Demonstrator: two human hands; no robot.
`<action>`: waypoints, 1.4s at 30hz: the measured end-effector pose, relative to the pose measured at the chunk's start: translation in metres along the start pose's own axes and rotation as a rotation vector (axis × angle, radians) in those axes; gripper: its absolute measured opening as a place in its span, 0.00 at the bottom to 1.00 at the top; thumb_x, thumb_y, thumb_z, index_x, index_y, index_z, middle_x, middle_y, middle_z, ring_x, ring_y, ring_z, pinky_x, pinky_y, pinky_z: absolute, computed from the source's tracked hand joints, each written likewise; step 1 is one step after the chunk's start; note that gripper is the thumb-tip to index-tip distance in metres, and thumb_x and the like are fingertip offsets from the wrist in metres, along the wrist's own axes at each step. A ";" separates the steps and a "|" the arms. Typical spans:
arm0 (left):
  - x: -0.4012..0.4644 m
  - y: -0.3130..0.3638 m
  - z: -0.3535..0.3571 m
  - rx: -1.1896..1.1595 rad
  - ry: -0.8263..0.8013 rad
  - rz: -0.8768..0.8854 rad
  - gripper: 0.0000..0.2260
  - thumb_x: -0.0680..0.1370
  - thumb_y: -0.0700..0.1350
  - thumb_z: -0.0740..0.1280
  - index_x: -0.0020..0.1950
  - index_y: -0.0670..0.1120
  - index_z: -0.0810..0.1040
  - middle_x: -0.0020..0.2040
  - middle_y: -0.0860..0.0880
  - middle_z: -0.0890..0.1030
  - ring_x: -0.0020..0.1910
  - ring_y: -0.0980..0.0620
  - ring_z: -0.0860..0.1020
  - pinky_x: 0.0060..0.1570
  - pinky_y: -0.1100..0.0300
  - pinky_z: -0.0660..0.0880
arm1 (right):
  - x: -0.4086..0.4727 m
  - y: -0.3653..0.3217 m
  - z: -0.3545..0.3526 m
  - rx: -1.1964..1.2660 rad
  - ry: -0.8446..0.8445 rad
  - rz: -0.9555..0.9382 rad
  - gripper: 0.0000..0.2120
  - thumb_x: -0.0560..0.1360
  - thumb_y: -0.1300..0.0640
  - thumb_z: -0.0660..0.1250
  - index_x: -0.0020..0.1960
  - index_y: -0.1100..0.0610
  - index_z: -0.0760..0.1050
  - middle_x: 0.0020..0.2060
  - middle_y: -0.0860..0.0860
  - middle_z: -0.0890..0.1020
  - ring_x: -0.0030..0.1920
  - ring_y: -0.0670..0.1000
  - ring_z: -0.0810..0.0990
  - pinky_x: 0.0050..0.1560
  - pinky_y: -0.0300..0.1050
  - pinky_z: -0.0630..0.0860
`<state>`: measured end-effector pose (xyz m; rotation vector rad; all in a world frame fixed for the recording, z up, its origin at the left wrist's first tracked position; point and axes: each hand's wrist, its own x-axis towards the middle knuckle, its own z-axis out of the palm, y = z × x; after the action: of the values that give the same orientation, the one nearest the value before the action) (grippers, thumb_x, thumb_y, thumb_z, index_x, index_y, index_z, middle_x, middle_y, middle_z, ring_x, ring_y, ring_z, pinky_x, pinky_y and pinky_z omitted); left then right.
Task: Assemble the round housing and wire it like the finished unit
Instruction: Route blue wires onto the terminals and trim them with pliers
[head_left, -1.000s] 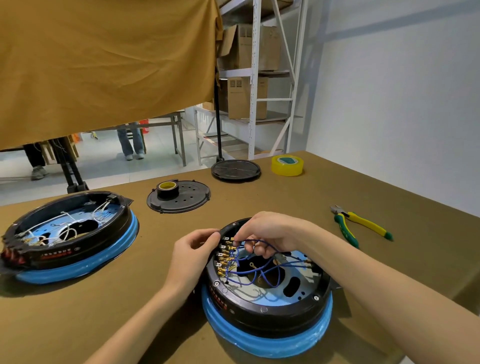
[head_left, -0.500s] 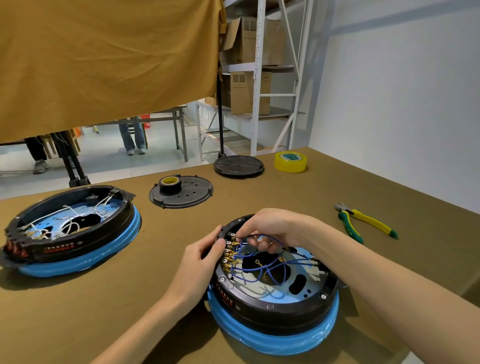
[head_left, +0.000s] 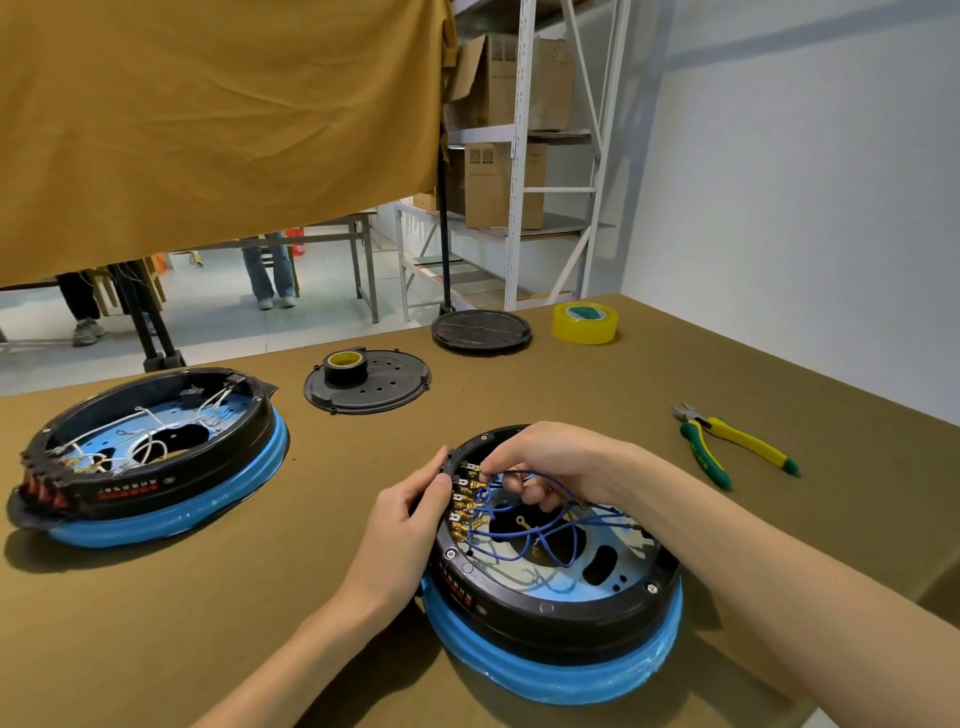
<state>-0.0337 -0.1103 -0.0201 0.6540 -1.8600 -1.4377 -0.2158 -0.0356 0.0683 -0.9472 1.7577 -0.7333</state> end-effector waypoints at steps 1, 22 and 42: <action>0.000 0.000 0.000 -0.003 -0.001 -0.001 0.20 0.85 0.48 0.61 0.78 0.50 0.69 0.52 0.78 0.79 0.56 0.73 0.78 0.47 0.76 0.74 | 0.000 0.001 0.000 0.009 -0.007 0.000 0.07 0.82 0.54 0.66 0.52 0.56 0.79 0.28 0.47 0.73 0.24 0.45 0.67 0.26 0.36 0.62; 0.000 0.000 -0.002 0.037 -0.010 0.018 0.21 0.83 0.53 0.60 0.76 0.55 0.68 0.58 0.74 0.76 0.58 0.76 0.75 0.50 0.79 0.71 | 0.004 -0.002 0.005 -0.028 0.098 -0.055 0.08 0.79 0.53 0.72 0.48 0.58 0.84 0.28 0.47 0.76 0.24 0.44 0.70 0.26 0.37 0.63; -0.001 0.001 -0.003 0.110 -0.004 0.021 0.20 0.86 0.53 0.57 0.79 0.54 0.66 0.71 0.63 0.72 0.65 0.73 0.71 0.59 0.76 0.69 | -0.002 0.010 0.020 -0.186 0.314 -0.360 0.03 0.79 0.62 0.70 0.50 0.62 0.81 0.36 0.59 0.87 0.23 0.44 0.76 0.26 0.34 0.72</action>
<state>-0.0311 -0.1109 -0.0191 0.6832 -1.9535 -1.3318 -0.1996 -0.0294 0.0540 -1.3567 1.9764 -1.0031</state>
